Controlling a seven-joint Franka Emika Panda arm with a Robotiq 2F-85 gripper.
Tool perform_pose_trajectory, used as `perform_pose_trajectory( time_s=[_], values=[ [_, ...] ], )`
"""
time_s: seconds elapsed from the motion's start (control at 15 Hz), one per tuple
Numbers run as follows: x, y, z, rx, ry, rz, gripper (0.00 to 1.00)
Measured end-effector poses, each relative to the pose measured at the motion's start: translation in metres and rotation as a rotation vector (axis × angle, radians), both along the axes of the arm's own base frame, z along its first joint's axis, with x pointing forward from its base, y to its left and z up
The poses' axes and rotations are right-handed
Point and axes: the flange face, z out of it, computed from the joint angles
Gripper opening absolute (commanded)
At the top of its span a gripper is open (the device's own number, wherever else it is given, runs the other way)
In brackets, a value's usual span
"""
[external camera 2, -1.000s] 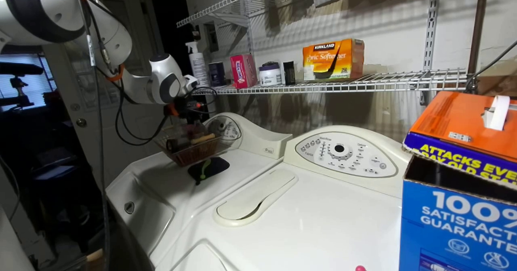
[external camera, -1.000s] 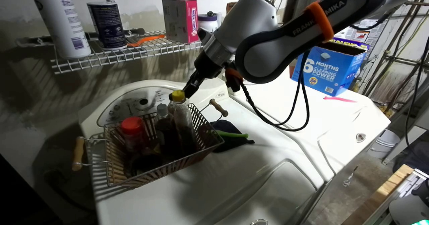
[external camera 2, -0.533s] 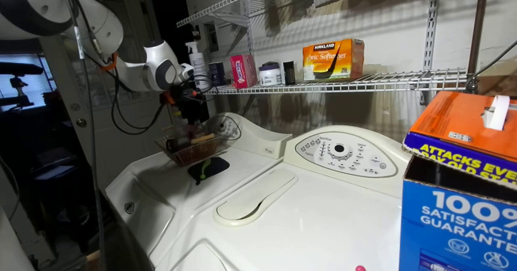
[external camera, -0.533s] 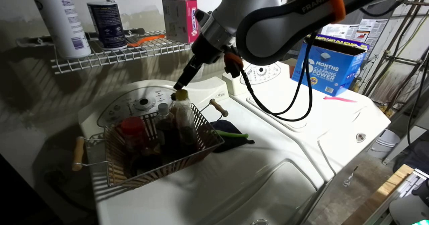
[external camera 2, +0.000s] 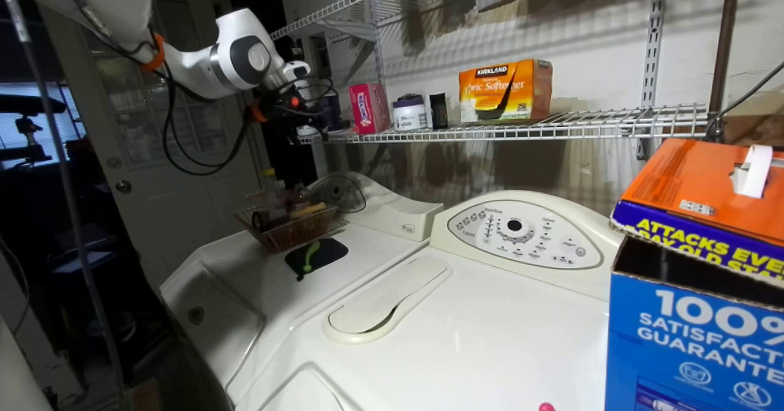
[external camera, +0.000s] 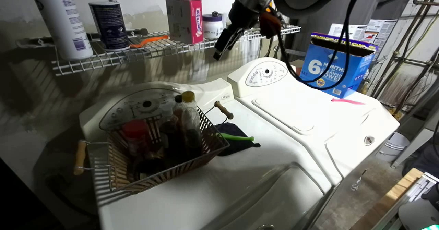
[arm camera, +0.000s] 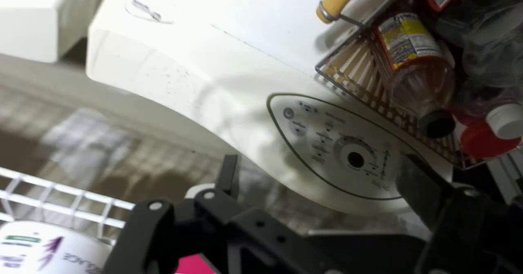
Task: Put the bottle inside the metal basket
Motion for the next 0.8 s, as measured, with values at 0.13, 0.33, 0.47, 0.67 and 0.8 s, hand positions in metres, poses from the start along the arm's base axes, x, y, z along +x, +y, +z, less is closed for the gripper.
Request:
perform_pose_trajectory(
  time_s=[0.13, 0.33, 0.47, 0.67, 0.8],
  values=[
    [-0.015, -0.022, 0.025, -0.026, 0.053, -0.096, 1.00],
    [-0.048, -0.046, 0.056, -0.068, 0.134, -0.234, 1.00],
    [-0.070, -0.061, 0.070, -0.109, 0.186, -0.299, 1.00],
    [-0.086, -0.076, 0.080, -0.065, 0.230, -0.215, 1.00],
    [-0.086, -0.083, 0.078, -0.055, 0.232, -0.192, 1.00]
  ],
)
